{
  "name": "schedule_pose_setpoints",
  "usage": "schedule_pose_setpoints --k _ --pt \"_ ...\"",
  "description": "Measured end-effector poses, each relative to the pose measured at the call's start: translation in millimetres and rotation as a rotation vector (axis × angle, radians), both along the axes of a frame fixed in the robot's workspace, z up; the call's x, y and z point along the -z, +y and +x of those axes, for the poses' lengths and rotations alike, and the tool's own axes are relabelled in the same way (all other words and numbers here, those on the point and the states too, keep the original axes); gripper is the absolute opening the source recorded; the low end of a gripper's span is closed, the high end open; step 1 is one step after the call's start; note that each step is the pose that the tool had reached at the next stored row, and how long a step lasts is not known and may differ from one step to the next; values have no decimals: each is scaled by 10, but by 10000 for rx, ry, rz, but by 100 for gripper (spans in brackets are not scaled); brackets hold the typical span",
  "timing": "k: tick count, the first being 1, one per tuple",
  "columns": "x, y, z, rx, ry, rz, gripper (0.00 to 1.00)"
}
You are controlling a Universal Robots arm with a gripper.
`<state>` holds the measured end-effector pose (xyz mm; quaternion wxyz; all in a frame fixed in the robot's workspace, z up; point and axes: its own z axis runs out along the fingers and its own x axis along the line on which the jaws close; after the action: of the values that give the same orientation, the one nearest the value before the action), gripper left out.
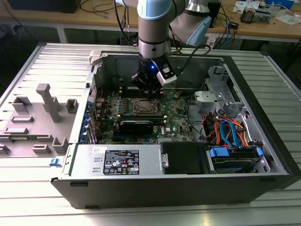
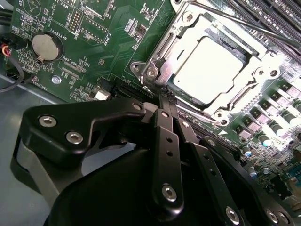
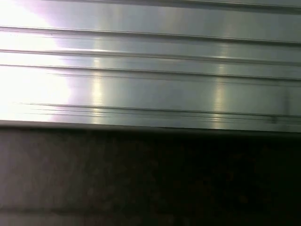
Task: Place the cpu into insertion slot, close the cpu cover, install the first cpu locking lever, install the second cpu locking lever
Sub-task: 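Install the first cpu locking lever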
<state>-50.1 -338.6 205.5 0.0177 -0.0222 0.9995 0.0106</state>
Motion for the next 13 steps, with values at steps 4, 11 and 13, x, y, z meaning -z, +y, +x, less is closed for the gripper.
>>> schedule_pose_setpoints --k 4,11,13 --pt "36 3 2 -2 -6 15 11" --pt "-16 2 2 0 -5 10 11" --pt "-49 1 2 -1 -1 5 11"
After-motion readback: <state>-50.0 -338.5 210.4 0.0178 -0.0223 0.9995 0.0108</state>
